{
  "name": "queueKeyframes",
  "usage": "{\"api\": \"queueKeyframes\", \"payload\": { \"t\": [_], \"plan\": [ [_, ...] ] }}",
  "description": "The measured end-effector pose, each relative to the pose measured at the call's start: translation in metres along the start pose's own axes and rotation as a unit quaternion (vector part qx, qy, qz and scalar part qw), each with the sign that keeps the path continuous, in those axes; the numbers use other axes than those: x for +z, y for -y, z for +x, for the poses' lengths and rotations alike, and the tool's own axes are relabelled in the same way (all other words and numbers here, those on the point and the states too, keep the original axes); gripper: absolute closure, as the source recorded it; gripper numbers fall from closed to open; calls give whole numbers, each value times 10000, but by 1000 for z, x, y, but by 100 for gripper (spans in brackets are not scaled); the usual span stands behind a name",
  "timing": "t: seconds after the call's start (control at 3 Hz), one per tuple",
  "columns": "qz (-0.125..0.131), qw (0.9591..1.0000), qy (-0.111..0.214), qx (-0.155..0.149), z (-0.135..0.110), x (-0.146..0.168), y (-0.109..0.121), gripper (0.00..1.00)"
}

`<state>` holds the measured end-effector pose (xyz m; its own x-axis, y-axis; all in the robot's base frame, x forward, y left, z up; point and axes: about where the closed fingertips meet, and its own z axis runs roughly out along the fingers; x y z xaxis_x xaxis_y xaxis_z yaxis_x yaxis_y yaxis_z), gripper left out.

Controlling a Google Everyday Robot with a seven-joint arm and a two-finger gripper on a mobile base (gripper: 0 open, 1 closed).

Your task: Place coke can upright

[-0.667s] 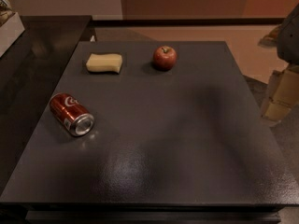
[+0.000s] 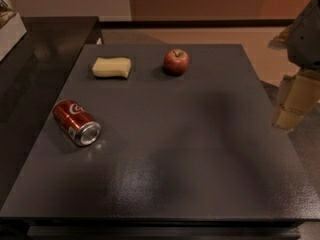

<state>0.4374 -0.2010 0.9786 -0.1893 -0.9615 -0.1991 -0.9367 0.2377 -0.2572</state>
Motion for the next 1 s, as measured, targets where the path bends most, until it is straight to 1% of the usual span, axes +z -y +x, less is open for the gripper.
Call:
{"api": "queueKeyframes", "payload": {
  "t": [0.33, 0.67, 1.0],
  "plan": [
    [-26, 9996, 47, -259, -34, 4, -9, 0],
    [-157, 9988, 91, -445, -75, 13, -23, 0],
    [-466, 9977, 138, -470, -116, 32, -40, 0]
  ]
}}
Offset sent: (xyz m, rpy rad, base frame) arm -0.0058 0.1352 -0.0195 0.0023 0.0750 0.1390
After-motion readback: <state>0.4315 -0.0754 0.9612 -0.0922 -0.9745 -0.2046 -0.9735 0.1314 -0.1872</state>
